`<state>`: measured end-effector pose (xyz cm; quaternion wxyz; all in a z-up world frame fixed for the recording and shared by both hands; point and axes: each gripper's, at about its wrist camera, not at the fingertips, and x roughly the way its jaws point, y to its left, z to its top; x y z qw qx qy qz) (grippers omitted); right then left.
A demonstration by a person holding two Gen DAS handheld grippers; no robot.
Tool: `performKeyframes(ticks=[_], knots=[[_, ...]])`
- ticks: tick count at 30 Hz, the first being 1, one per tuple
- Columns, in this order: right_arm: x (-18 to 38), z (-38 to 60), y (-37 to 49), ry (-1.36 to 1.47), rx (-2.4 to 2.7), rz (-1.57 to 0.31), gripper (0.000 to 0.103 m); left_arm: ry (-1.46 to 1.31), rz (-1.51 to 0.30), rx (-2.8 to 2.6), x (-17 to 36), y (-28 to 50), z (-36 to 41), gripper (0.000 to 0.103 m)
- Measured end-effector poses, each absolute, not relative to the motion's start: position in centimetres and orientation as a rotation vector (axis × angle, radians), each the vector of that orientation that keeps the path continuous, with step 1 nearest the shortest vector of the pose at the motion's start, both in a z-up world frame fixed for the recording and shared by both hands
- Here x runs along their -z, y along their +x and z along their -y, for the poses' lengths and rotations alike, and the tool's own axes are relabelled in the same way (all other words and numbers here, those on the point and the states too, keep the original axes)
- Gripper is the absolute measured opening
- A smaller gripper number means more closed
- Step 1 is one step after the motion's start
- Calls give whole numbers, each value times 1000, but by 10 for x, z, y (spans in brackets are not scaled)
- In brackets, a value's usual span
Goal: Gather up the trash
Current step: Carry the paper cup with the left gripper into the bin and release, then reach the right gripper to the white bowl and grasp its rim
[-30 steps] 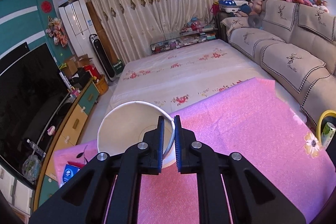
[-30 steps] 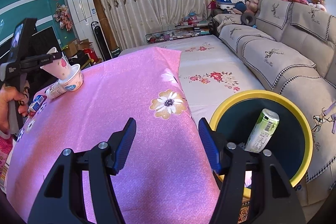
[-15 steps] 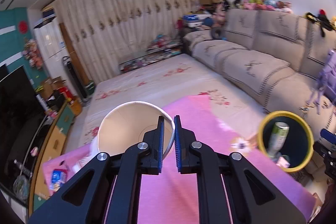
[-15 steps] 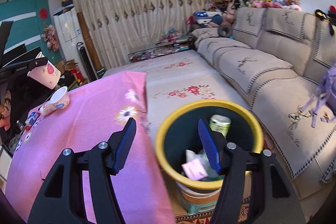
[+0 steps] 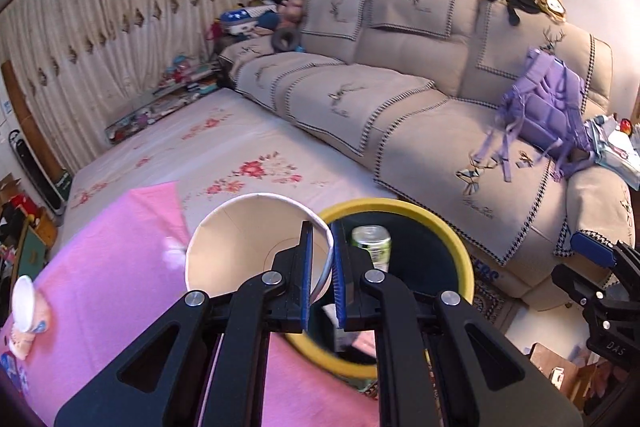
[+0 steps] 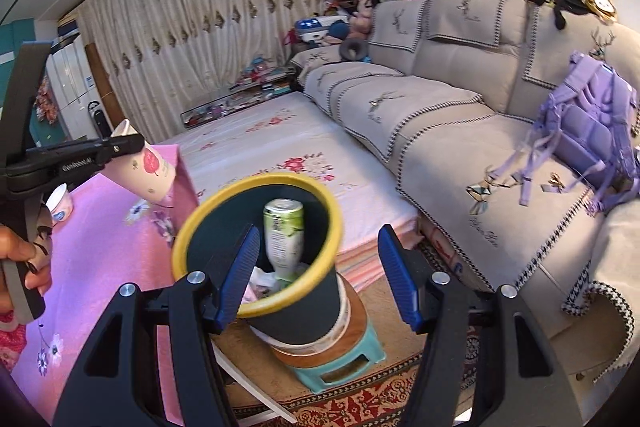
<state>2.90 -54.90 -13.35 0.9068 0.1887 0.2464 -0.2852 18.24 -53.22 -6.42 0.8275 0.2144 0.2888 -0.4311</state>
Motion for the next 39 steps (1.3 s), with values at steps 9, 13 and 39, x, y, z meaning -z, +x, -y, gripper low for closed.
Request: performKeyframes(ticks=[9,13,39], knots=[[153,579,10,448,620,-533,59,445,-764,953,115,207,597,20],[157,580,16,454,614,-547,59,427,-739,939,115,218,585,61],[122,463,152,292,285,-597,59,67,-511,304,71,283,153,84]])
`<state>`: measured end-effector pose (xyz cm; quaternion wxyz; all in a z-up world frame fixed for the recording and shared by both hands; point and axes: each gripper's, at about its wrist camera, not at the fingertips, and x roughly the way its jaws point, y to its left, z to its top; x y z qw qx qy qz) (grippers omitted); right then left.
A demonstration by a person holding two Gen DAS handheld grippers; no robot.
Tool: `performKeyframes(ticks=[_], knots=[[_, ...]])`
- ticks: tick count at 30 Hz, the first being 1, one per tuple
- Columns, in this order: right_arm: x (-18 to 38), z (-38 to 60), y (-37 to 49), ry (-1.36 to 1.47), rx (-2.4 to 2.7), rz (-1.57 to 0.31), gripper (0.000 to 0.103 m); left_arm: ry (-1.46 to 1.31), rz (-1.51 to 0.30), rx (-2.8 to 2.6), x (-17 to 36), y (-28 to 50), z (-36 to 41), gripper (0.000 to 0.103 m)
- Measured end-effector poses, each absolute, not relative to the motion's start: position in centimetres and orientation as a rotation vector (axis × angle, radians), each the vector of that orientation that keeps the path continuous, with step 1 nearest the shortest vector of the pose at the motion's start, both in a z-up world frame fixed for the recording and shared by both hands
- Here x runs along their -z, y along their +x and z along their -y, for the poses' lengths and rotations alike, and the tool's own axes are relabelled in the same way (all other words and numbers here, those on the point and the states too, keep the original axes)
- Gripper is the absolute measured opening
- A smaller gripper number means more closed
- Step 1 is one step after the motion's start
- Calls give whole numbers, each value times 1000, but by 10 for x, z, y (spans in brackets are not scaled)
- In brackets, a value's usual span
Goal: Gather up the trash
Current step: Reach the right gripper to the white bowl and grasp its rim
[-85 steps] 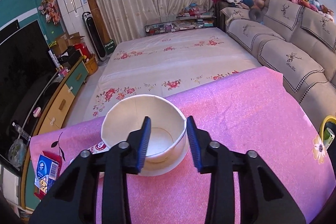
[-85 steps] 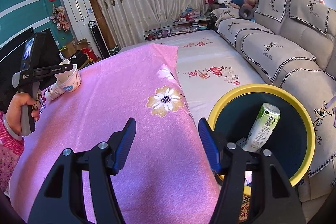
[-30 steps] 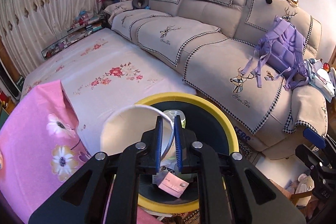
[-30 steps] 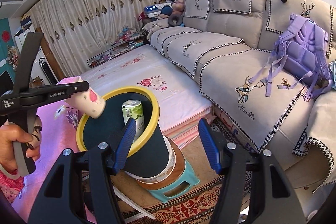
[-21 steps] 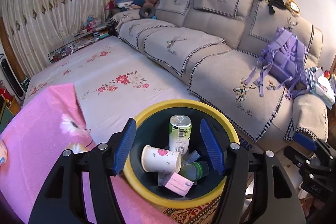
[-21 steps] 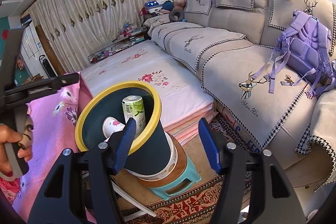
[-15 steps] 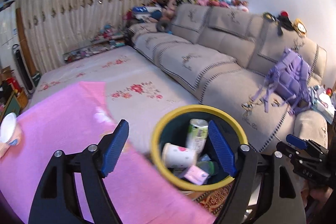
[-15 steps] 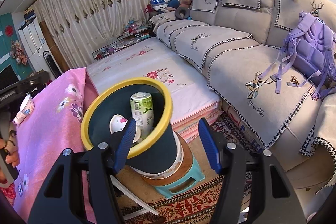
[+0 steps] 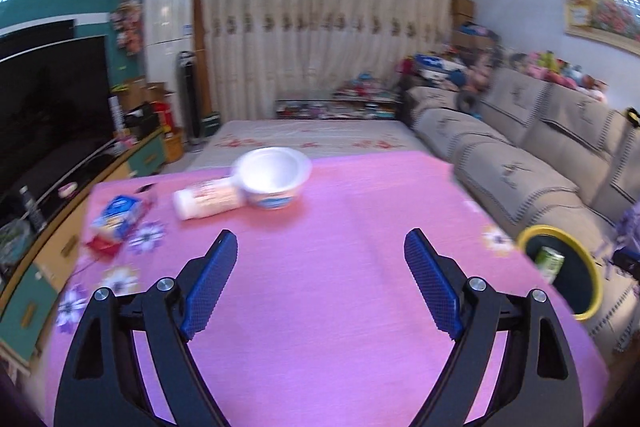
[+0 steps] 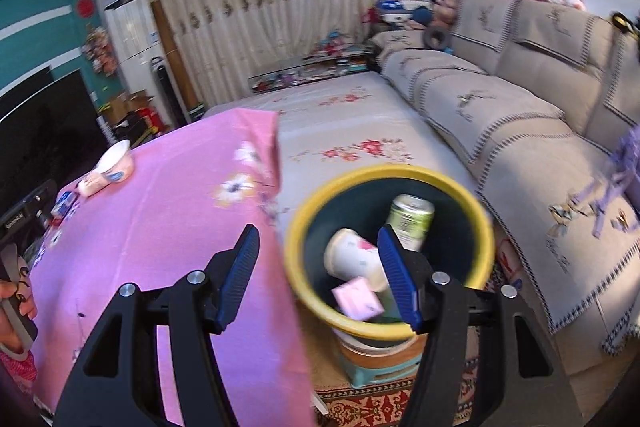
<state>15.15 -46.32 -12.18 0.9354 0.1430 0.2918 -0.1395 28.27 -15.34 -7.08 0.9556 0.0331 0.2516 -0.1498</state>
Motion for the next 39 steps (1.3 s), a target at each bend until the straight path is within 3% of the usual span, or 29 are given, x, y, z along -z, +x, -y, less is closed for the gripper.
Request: performKeyframes(ticks=[11,23,35,39], knots=[[76,360,268,165,34,-617,59,-35,-568,152,116,308,46,84],[77,273,438,116,-74,-719,58,-129,-634,177,130,315,23,85],[139,234,549,141,-32,-938,36,-34,-604,207,126,307,44,88],[148,230,557,150,-27,-964,12,-34,-609,216,125,306,46,88]])
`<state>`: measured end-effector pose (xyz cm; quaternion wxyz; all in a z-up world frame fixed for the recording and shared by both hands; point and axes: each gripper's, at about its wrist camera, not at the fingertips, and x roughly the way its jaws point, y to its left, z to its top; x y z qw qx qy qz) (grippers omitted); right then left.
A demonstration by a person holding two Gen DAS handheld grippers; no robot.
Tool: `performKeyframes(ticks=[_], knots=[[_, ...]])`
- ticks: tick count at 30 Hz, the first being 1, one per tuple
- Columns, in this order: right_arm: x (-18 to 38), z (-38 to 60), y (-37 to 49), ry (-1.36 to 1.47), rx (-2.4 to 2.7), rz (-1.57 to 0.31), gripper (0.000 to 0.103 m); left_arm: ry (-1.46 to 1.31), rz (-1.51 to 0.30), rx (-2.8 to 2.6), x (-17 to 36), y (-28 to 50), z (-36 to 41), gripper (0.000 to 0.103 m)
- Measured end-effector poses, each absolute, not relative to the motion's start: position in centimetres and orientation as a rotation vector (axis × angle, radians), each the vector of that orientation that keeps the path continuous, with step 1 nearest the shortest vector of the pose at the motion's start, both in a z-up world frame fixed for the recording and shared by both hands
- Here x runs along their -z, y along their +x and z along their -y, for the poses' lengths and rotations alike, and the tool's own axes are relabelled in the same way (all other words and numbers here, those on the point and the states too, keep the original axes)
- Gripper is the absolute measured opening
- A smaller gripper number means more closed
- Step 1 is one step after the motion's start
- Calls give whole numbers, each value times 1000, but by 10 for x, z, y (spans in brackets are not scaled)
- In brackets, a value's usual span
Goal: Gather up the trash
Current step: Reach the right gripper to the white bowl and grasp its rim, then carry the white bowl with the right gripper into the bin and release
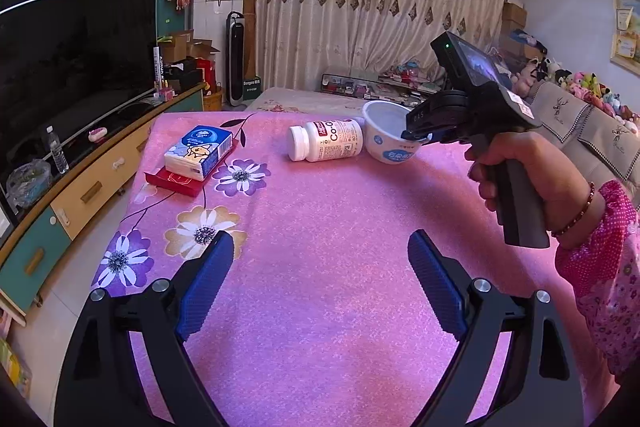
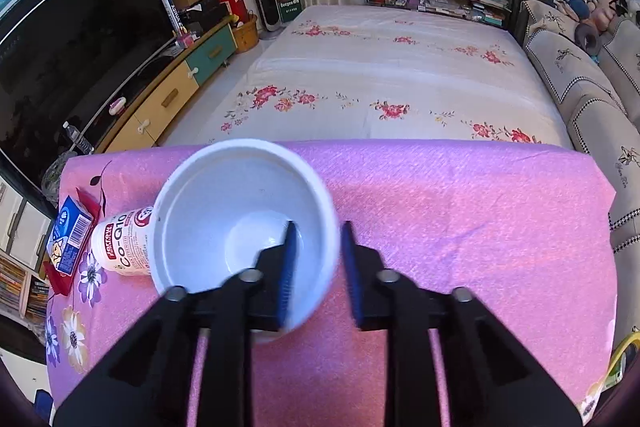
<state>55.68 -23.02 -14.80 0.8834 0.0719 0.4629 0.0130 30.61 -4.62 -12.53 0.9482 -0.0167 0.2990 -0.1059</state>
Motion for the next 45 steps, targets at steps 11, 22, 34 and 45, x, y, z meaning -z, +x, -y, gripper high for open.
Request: performKeyframes(ticks=[11,22,34,45], knots=[[120,262,504,221,-27,-861,6,-35,-607,217,126,305,47,88],[102,365,367,224,148,-768,6,12,-583,214,124,298,56,91],[173,528,272,378,520,-901,10,-10,-666,281,126,310,63,92],[180,542,247,366,601,-868,40,47,-636,372,87,339,68,92]])
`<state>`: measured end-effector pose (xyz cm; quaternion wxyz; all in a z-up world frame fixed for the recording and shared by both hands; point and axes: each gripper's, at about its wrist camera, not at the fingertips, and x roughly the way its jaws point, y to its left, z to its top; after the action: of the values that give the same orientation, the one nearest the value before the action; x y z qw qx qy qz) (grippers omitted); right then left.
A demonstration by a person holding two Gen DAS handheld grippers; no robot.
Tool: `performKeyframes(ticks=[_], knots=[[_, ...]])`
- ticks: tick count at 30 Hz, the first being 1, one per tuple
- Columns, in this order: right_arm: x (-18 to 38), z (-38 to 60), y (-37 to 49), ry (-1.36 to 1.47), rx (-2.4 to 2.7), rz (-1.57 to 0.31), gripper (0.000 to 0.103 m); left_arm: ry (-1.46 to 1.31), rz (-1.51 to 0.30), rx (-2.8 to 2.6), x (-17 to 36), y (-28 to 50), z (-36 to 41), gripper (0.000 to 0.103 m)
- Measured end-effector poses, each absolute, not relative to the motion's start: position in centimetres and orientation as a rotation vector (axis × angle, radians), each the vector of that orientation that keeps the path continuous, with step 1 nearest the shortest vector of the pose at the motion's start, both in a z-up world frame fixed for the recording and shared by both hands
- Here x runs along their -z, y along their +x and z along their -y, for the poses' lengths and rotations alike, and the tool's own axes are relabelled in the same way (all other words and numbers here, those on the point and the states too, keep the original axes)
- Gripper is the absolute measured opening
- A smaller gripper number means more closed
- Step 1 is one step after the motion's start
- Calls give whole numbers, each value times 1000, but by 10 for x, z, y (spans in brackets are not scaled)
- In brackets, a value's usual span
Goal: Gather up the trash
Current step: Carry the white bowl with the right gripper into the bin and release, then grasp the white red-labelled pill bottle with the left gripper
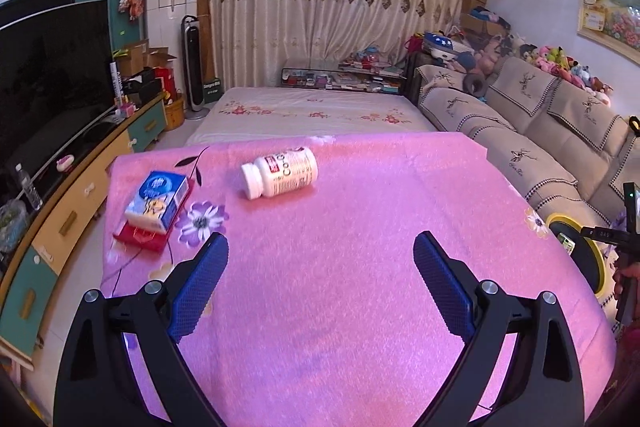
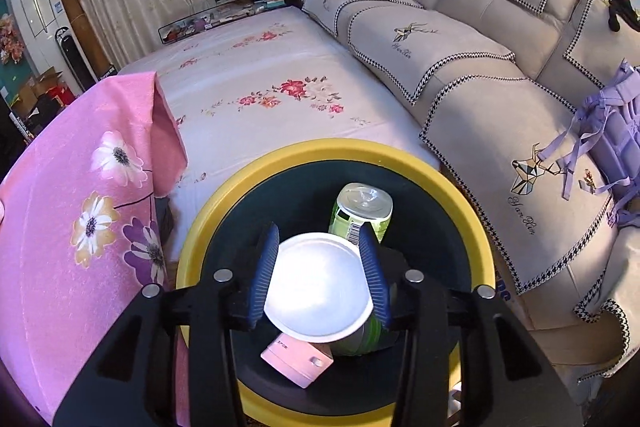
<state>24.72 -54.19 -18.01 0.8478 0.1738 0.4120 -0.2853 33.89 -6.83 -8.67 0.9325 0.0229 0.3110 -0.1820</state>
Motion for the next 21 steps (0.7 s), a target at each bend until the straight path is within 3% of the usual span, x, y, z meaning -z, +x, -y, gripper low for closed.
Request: performKeyframes(ticks=[21], knots=[[146,490,290,242,473,-833,45,227,-771,445,124,533,100,92]])
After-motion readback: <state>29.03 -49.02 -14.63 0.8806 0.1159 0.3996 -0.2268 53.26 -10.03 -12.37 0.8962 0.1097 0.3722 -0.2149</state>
